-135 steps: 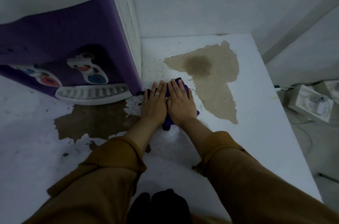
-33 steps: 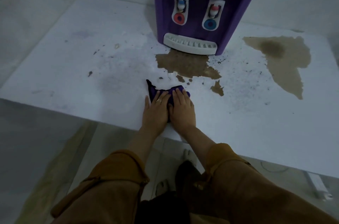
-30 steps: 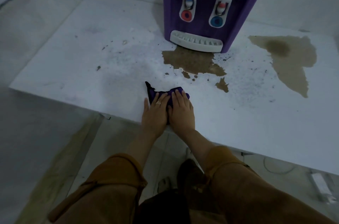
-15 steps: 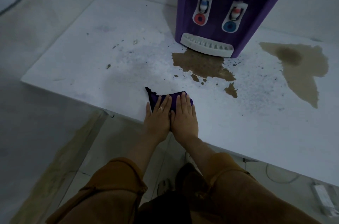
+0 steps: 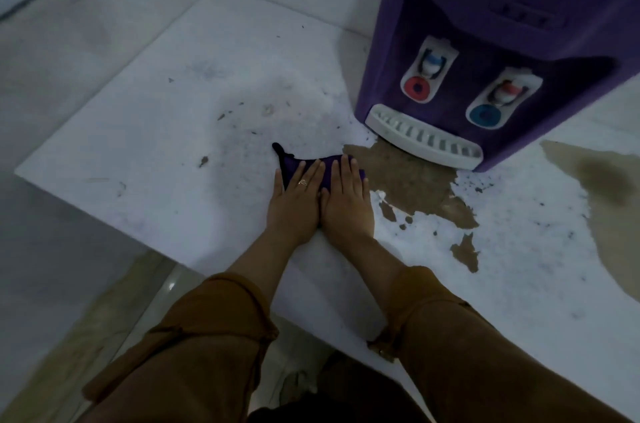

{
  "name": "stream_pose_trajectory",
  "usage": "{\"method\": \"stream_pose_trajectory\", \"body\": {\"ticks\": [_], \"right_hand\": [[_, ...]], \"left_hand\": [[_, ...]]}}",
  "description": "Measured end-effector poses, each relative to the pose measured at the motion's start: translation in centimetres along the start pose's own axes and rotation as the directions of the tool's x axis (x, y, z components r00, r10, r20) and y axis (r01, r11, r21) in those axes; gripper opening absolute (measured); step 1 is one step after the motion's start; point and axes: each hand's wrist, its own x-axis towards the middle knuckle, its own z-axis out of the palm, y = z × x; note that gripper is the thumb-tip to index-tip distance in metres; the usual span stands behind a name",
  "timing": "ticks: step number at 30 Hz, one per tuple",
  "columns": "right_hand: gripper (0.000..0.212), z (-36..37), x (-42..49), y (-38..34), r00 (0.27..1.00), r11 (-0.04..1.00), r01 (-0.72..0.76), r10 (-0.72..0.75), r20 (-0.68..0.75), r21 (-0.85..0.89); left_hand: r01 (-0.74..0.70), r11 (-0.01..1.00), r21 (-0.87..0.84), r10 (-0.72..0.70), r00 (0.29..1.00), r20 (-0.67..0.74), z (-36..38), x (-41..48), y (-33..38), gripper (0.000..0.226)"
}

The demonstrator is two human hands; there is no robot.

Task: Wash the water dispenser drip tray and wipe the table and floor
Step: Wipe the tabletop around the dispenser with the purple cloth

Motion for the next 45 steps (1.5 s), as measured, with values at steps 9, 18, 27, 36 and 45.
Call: {"method": "stream_pose_trajectory", "body": {"ticks": [9,18,27,36,45], "right_hand": [[0.058,-0.3,10.3,-0.9,0.996,0.994,0.085,-0.083,0.038,-0.074],[0.058,-0.2,12.0,-1.0,0.99,0.985,0.138,-0.134,0.047,-0.1],[0.059,-0.2,6.3,-2.0,0.969,0.963,0.235,-0.223,0.103,-0.128],[0.059,1.5,-4.2,-5.1,0.951,0.951,0.297,-0.285,0.12,-0.09],[0.059,2.8,-11.8,-7.0,0.937,0.94,0.334,-0.323,0.132,-0.073]], "left_hand": [[0.098,0.995,0.002,-0.098,0.995,0.006,-2.3,8.9,-2.8,0.053],[0.166,0.983,-0.078,-0.164,0.986,0.03,-2.2,9.7,-3.0,0.054],[0.233,0.964,-0.13,-0.234,0.972,0.007,-0.4,2.9,-2.9,0.056],[0.304,0.939,-0.16,-0.307,0.952,0.006,1.4,-8.7,-3.5,0.056],[0.346,0.93,-0.12,-0.35,0.937,-0.007,3.1,-16.8,-3.5,0.066]]}}
